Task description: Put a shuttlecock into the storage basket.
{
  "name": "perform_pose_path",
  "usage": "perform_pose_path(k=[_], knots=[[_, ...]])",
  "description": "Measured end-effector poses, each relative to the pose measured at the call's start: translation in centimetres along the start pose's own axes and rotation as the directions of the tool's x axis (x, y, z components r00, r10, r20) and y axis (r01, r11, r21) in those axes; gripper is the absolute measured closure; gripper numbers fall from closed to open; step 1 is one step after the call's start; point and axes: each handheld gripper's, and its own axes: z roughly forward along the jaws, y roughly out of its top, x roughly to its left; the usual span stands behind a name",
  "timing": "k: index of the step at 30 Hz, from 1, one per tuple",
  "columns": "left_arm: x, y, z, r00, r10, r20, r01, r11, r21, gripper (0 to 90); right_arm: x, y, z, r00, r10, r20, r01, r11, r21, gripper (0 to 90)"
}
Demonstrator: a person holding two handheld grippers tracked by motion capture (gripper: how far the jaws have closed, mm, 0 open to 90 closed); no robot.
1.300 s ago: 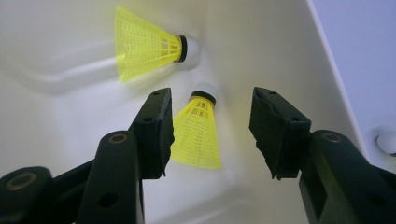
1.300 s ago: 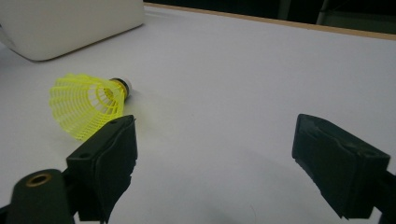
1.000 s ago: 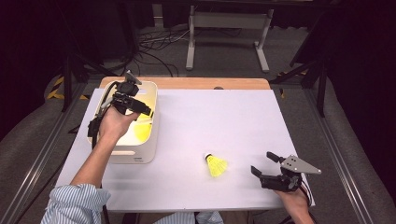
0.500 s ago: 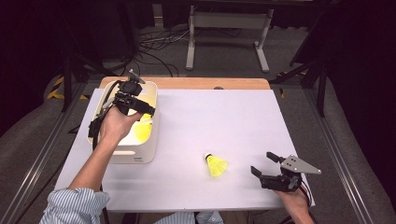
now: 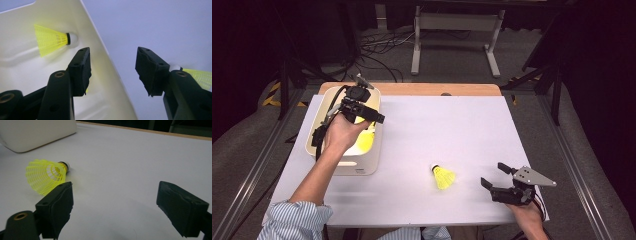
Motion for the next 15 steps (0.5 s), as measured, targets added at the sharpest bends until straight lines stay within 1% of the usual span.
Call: perform_pose_path(k=[2, 6, 7, 8, 9, 10, 11, 13, 15], knots=[[-0.3, 0.1, 0.1, 0.9999, 0.005, 0.009, -0.005, 1.0, -0.001, 45.9, -0.1, 0.0, 0.0, 0.9999, 0.011, 0.003, -0.011, 1.0, -0.002, 14.5], [-0.9, 0.3, 0.3, 0.9998, 0.018, 0.013, -0.018, 0.9998, 0.0, 45.2, 0.0, 0.1, 0.1, 0.9999, 0.01, 0.003, -0.01, 1.0, 0.0, 14.6], [-1.3, 0.3, 0.5, 0.9994, 0.03, 0.015, -0.031, 0.9995, 0.006, 44.5, 0.0, 0.1, 0.1, 0.9999, 0.014, 0.002, -0.014, 1.0, 0.001, 14.6], [-1.3, 0.3, 0.5, 0.9994, 0.03, 0.015, -0.031, 0.9995, 0.006, 44.3, 0.0, 0.1, 0.1, 0.9999, 0.014, 0.002, -0.014, 1.0, 0.001, 14.6], [-1.5, 0.4, 0.6, 0.9993, 0.036, 0.015, -0.036, 0.9993, 0.007, 44.3, 0.0, 0.1, 0.1, 0.9999, 0.016, 0.003, -0.016, 1.0, 0.002, 14.6], [-1.8, 0.4, 0.6, 0.999, 0.044, 0.0, -0.044, 0.999, 0.008, 43.0, 0.0, 0.1, 0.1, 0.9999, 0.014, 0.002, -0.014, 1.0, 0.001, 14.7], [-2.0, 0.4, 0.7, 0.9987, 0.05, -0.004, -0.05, 0.9987, 0.005, 42.7, 0.0, 0.1, 0.1, 0.9998, 0.018, 0.002, -0.018, 1.0, 0.002, 14.7], [-2.2, 0.5, 0.6, 0.9984, 0.055, 0.011, -0.055, 0.9985, 0.005, 42.8, 0.0, 0.1, 0.2, 0.9997, 0.024, 0.005, -0.024, 1.0, 0.002, 14.2], [-2.4, 0.6, 0.6, 0.9979, 0.064, 0.008, -0.064, 0.998, 0.0, 42.6, -0.2, 0.1, 0.1, 0.9993, 0.036, 0.011, -0.036, 0.999, -0.001, 14.0]])
